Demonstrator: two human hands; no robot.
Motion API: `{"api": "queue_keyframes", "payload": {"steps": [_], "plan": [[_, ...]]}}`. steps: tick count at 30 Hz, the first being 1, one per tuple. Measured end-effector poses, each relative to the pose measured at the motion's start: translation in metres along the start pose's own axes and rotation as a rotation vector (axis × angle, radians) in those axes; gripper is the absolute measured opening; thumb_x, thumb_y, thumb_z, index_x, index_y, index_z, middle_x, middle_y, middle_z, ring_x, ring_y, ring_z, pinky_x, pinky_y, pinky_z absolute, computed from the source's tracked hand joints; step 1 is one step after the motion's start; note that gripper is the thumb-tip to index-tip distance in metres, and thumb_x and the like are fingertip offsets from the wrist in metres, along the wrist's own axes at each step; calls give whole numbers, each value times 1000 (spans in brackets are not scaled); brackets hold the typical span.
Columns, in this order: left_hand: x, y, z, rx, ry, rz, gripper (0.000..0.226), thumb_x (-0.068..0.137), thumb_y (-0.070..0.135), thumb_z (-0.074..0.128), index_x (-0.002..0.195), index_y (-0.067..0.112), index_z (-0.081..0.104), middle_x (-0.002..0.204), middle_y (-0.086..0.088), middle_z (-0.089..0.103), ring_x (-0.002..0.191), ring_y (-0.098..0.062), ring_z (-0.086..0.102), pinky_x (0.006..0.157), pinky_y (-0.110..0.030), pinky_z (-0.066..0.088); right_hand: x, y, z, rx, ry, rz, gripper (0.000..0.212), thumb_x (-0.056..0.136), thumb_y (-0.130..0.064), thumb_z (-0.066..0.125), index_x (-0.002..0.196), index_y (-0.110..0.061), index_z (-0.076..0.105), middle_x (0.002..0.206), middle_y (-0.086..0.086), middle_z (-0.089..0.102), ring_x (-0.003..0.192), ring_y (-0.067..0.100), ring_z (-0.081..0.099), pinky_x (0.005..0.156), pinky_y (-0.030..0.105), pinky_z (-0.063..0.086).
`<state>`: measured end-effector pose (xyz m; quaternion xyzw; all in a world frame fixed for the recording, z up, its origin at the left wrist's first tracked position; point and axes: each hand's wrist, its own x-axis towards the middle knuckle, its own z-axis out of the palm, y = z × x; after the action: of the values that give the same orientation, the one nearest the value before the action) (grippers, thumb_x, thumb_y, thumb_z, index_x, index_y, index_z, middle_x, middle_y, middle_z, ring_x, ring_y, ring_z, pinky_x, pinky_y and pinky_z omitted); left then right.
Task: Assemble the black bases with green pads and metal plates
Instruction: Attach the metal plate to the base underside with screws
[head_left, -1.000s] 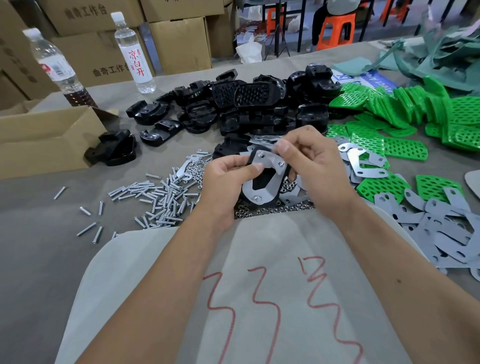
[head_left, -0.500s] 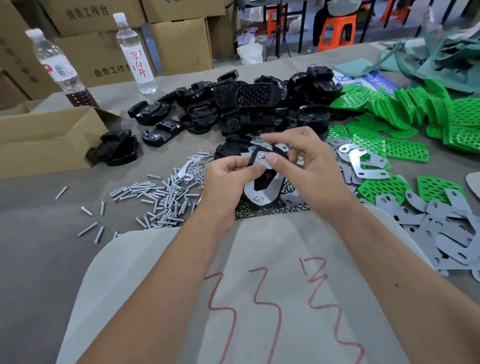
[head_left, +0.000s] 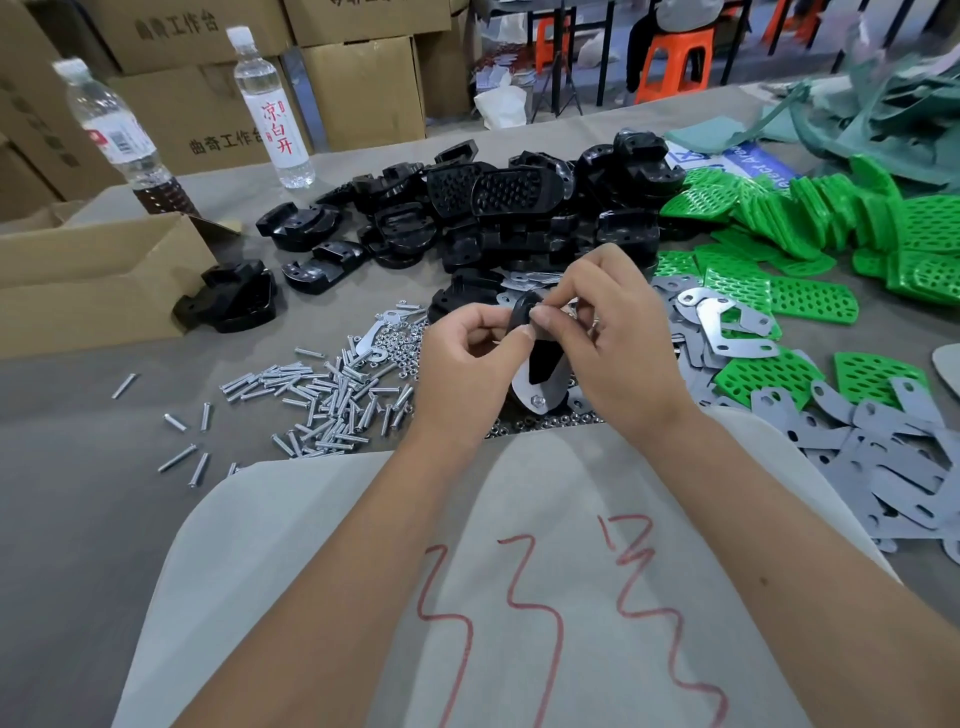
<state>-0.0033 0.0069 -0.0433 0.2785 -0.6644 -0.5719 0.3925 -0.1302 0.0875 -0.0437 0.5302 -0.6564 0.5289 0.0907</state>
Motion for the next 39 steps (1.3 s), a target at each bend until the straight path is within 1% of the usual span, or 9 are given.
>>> {"api": "queue_keyframes", "payload": {"steps": [4, 6, 11, 16, 19, 22, 29, 34, 39], "plan": [[0, -2, -1, -6, -2, 7, 6, 87, 14, 76, 93, 13, 75, 93, -13, 77, 84, -15, 70, 78, -26, 56, 0, -2, 2, -127, -8, -32, 14, 100, -19, 64, 90, -12, 57, 101, -5, 45, 82, 11, 47, 66, 33, 46], [1, -3, -1, -13, 12, 2, 5, 89, 10, 76, 93, 13, 76, 91, -10, 78, 84, -15, 71, 77, -24, 55, 1, -4, 3, -172, 6, -36, 12, 100, -24, 62, 94, -15, 57, 104, -6, 45, 83, 11, 46, 65, 37, 47], [-2, 0, 2, 35, 59, 54, 14, 85, 20, 75, 92, 8, 73, 86, -9, 76, 78, -15, 69, 75, -30, 55, 1, -4, 6, -221, -11, -43, 18, 103, -29, 53, 93, -15, 55, 104, 2, 46, 83, 21, 47, 63, 44, 49], [-8, 2, 7, 220, 126, 207, 19, 83, 27, 76, 91, 11, 68, 78, 8, 68, 65, -8, 61, 64, -27, 51, 0, -5, 8, -221, 50, -30, 34, 108, -30, 50, 81, -9, 51, 96, 5, 46, 79, 21, 43, 62, 41, 43], [-8, 2, 7, 219, 154, 203, 13, 85, 20, 78, 87, 15, 66, 69, 16, 64, 59, -2, 57, 61, -21, 46, 1, -5, 6, -196, -29, -7, 31, 109, -31, 45, 86, -10, 53, 99, 4, 46, 80, 22, 46, 66, 43, 45], [-6, 0, 6, 186, 177, 178, 11, 87, 15, 78, 88, 11, 68, 71, 13, 66, 61, -3, 58, 63, -21, 46, 0, -8, 5, -173, -115, -16, 18, 107, -23, 43, 99, -10, 53, 107, 4, 45, 83, 21, 48, 70, 44, 46], [-7, 1, 7, 219, 171, 206, 9, 86, 19, 76, 89, 14, 70, 71, 12, 70, 62, -4, 62, 62, -24, 53, 0, -10, 5, -220, -77, -5, 28, 109, -27, 43, 89, -8, 51, 104, 7, 46, 82, 23, 45, 63, 43, 45], [-5, 1, 6, 202, 195, 176, 13, 87, 13, 78, 83, 21, 68, 66, 20, 67, 60, 1, 59, 61, -17, 49, 0, -11, 6, -202, -130, -15, 16, 107, -20, 46, 98, -8, 51, 107, 7, 45, 86, 24, 46, 69, 40, 45], [-9, 3, 9, 244, 182, 199, 10, 84, 25, 74, 87, 17, 69, 70, 12, 69, 60, -6, 60, 63, -28, 53, -1, -12, 7, -268, -68, 7, 27, 109, -26, 42, 89, -10, 49, 103, 5, 46, 84, 21, 43, 60, 34, 34]]}}
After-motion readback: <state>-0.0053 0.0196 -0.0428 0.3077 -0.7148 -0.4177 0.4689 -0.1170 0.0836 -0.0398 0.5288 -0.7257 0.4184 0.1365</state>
